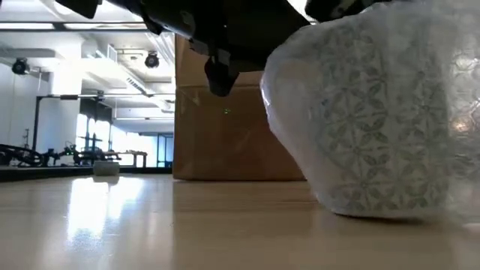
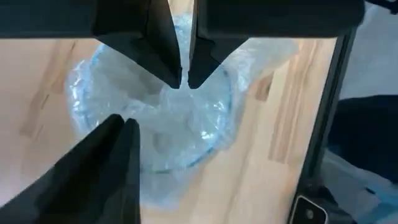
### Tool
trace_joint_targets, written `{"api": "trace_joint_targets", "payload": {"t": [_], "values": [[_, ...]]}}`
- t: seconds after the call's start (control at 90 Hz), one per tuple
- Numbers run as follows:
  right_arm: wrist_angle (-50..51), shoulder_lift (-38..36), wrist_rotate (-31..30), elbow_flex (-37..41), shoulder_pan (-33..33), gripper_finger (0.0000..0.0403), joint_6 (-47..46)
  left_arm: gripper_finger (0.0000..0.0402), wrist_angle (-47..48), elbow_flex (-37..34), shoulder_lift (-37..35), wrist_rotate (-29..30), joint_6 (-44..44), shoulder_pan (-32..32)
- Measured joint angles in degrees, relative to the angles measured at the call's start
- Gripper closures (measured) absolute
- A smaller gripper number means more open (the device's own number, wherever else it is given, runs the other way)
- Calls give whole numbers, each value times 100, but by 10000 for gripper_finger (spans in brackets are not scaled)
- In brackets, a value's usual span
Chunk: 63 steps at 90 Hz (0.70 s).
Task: Wrap mug
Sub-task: Wrap the white mug in bubble wrap
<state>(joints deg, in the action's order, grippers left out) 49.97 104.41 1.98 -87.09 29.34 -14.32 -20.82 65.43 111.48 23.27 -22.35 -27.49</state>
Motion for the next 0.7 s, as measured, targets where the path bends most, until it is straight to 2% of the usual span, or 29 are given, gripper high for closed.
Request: {"api": "trace_joint_targets", "payload": {"t": [0.289,0.511,0.7], "values": [[-42,592,149,86,-9,385,52,379,-54,7,2,-63,3,0],[-442,1015,132,85,-40,385,410,379,-55,7,2,-40,3,0],[-562,1121,167,85,-111,385,484,379,-50,7,2,-34,3,0]]}}
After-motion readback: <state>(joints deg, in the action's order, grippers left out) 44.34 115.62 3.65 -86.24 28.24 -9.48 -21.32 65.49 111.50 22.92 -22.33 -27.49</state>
